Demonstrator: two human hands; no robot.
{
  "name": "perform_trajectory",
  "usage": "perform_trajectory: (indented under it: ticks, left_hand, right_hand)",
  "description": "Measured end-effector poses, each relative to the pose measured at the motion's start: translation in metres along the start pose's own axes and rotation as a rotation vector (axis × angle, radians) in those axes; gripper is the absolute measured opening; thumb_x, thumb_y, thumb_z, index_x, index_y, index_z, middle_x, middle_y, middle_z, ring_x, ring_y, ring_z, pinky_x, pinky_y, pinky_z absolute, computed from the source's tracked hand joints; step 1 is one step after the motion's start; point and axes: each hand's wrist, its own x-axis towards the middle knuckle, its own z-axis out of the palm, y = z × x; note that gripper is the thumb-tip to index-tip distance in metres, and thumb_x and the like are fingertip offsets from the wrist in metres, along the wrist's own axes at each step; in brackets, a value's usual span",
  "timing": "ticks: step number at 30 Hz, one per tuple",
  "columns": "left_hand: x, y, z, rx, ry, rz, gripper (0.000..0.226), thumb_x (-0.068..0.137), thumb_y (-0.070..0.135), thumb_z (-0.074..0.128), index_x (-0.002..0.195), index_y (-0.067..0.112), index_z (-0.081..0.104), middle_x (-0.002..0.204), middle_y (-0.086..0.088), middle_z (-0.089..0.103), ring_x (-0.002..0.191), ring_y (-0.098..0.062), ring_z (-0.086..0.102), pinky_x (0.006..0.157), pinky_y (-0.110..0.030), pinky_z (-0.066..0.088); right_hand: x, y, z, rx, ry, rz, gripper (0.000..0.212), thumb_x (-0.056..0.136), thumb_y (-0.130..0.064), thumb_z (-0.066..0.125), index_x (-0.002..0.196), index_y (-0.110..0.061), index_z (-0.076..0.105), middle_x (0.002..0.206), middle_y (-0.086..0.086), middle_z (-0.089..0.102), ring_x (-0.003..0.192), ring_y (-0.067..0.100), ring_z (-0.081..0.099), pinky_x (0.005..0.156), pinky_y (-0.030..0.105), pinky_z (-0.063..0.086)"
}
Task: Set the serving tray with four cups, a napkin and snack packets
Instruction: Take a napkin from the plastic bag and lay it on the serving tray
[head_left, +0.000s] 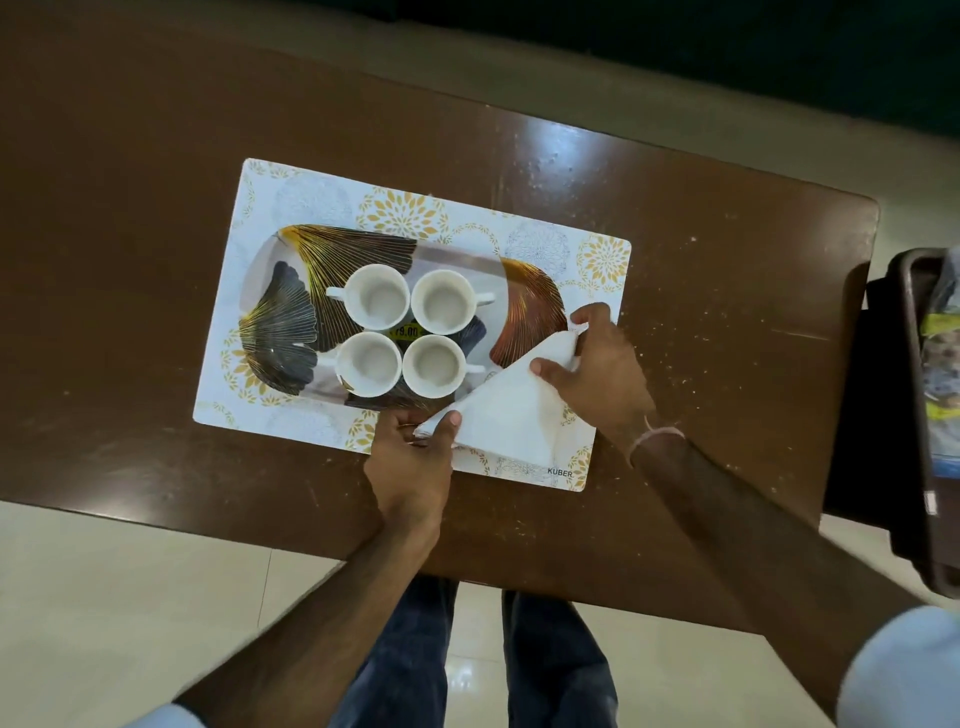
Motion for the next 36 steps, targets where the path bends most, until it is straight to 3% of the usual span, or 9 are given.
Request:
perform_trajectory:
  ticks: [2, 5, 7, 9, 12, 16, 27, 31, 36]
  left_hand:
    - [-0.006, 0.003, -0.004, 0.053, 0.040, 0.038, 0.041, 0.079, 0.041, 0.081, 0.104, 0.022, 0.055, 0.100, 0.005, 0.066, 0.093, -0.022, 0.068, 0.077, -0.038, 0.058]
    - [-0.026, 0.003, -0.016, 0.135, 0.123, 0.246, 0.035, 0.087, 0.038, 0.073, 0.107, 0.023, 0.048, 0.109, 0.005, 0.051, 0.105, -0.019, 0.053, 0.091, -0.045, 0.051]
    - [-0.041, -0.003, -0.023, 0.216, 0.055, 0.571, 0.025, 0.092, 0.027, 0.065, 0.113, 0.021, 0.053, 0.114, 0.008, 0.049, 0.113, -0.013, 0.048, 0.099, -0.042, 0.045]
    - [-0.050, -0.009, -0.020, 0.279, -0.181, 0.808, 0.035, 0.092, 0.015, 0.058, 0.127, 0.016, 0.057, 0.131, 0.003, 0.051, 0.130, -0.012, 0.043, 0.110, -0.037, 0.038]
    - [-0.043, -0.011, -0.008, 0.593, -0.420, 0.861, 0.064, 0.090, 0.010, 0.053, 0.152, 0.008, 0.035, 0.162, -0.008, 0.028, 0.154, -0.022, 0.014, 0.123, -0.042, 0.022]
    - [-0.027, -0.024, -0.005, 0.890, -0.494, 0.866, 0.082, 0.089, 0.024, 0.051, 0.158, 0.007, 0.010, 0.168, -0.010, 0.001, 0.155, -0.024, -0.009, 0.125, -0.046, 0.012]
    - [-0.028, -0.024, -0.009, 0.920, -0.470, 0.832, 0.085, 0.088, 0.029, 0.053, 0.159, 0.010, 0.010, 0.168, -0.007, 0.001, 0.154, -0.021, -0.010, 0.124, -0.041, 0.005]
    - [-0.035, -0.009, -0.008, 0.808, -0.446, 0.823, 0.071, 0.091, 0.028, 0.053, 0.156, 0.011, 0.029, 0.165, -0.006, 0.022, 0.154, -0.021, 0.011, 0.123, -0.042, 0.015]
    - [-0.040, 0.027, 0.013, 0.701, -0.416, 0.889, 0.061, 0.092, 0.035, 0.057, 0.147, 0.011, 0.046, 0.155, -0.008, 0.044, 0.144, -0.026, 0.038, 0.116, -0.045, 0.031]
  right_hand:
    - [-0.014, -0.003, 0.002, -0.208, 0.152, -0.044, 0.065, 0.085, -0.043, 0.074, 0.136, -0.017, 0.044, 0.138, 0.013, 0.047, 0.126, 0.033, 0.047, 0.101, 0.048, 0.042]
    - [-0.040, -0.007, 0.009, -0.376, 0.267, -0.268, 0.053, 0.090, -0.043, 0.060, 0.136, -0.020, 0.047, 0.149, 0.008, 0.039, 0.137, 0.030, 0.035, 0.108, 0.055, 0.029]
    - [-0.057, -0.003, 0.020, -0.442, 0.200, -0.473, 0.046, 0.095, -0.041, 0.048, 0.136, -0.021, 0.048, 0.154, 0.005, 0.039, 0.142, 0.028, 0.033, 0.112, 0.057, 0.024]
    - [-0.069, 0.005, 0.032, -0.510, 0.067, -0.640, 0.047, 0.099, -0.035, 0.040, 0.142, -0.019, 0.048, 0.160, 0.006, 0.037, 0.149, 0.029, 0.032, 0.117, 0.058, 0.021]
    - [-0.067, 0.018, 0.040, -0.605, -0.087, -0.680, 0.056, 0.101, -0.034, 0.033, 0.154, -0.015, 0.038, 0.166, 0.005, 0.025, 0.155, 0.026, 0.018, 0.120, 0.059, 0.021]
    - [-0.055, 0.027, 0.041, -0.708, -0.190, -0.677, 0.059, 0.105, -0.044, 0.027, 0.158, -0.018, 0.025, 0.169, 0.004, 0.017, 0.157, 0.024, 0.007, 0.122, 0.059, 0.012]
    - [-0.032, 0.042, 0.017, -0.665, -0.099, -0.449, 0.065, 0.105, -0.054, 0.016, 0.161, -0.024, 0.007, 0.170, 0.007, -0.004, 0.156, 0.031, -0.009, 0.121, 0.065, 0.000]
    - [-0.031, 0.042, 0.012, -0.573, -0.110, -0.442, 0.065, 0.103, -0.060, 0.012, 0.161, -0.032, 0.001, 0.170, 0.001, -0.012, 0.156, 0.028, -0.014, 0.120, 0.065, -0.004]
    - [-0.023, 0.048, -0.019, -0.412, -0.070, -0.422, 0.066, 0.101, -0.061, 0.011, 0.160, -0.034, 0.006, 0.170, -0.002, -0.008, 0.157, 0.025, -0.007, 0.122, 0.060, -0.006]
